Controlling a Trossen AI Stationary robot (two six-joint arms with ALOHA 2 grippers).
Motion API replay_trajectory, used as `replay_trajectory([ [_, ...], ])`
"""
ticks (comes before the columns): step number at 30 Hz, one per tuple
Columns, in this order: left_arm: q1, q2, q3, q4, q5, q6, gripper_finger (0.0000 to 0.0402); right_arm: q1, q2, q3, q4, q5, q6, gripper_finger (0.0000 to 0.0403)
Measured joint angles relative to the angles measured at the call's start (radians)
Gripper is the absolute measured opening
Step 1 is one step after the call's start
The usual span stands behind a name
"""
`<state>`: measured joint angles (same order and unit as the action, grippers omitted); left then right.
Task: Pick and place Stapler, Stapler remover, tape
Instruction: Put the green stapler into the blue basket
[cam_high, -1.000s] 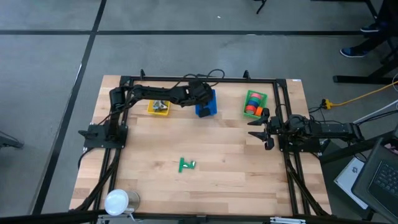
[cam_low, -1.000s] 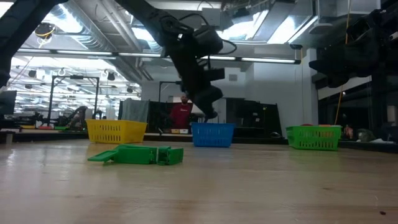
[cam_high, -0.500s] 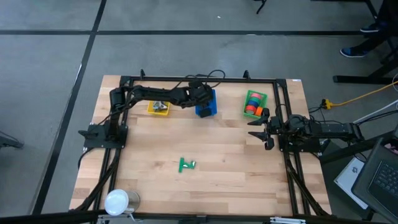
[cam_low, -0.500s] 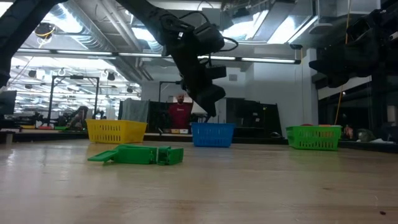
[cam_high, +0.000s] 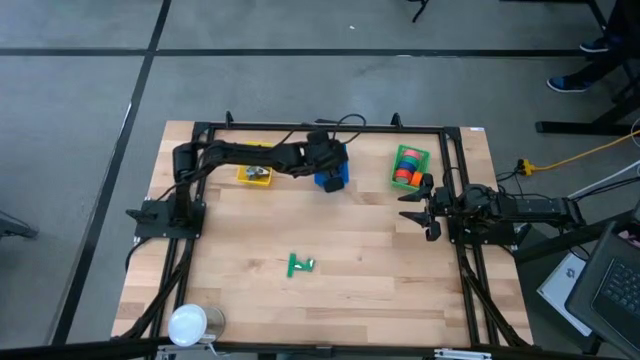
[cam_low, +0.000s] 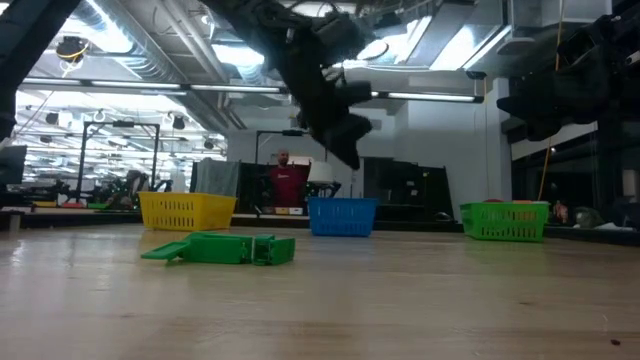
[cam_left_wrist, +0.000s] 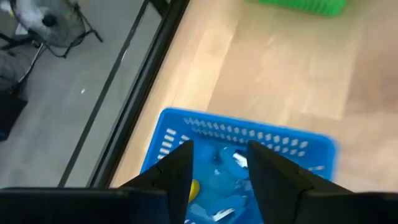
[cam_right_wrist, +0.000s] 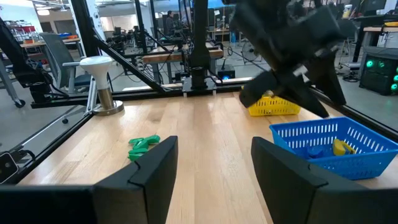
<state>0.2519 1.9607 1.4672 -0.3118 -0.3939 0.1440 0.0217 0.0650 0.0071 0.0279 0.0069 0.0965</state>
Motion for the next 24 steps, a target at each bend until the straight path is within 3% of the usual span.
replay_trajectory([
  [12,-0.188,-0.126,0.029,-0.1,0.0,-0.012,0.0144,0.0,0.0,0.0,0.0,0.0,0.0,0.021],
  [24,-0.415,-0.2,0.029,-0.468,0.006,-0.385,0.0143,0.0,0.0,0.0,0.0,0.0,0.0,0.0211],
])
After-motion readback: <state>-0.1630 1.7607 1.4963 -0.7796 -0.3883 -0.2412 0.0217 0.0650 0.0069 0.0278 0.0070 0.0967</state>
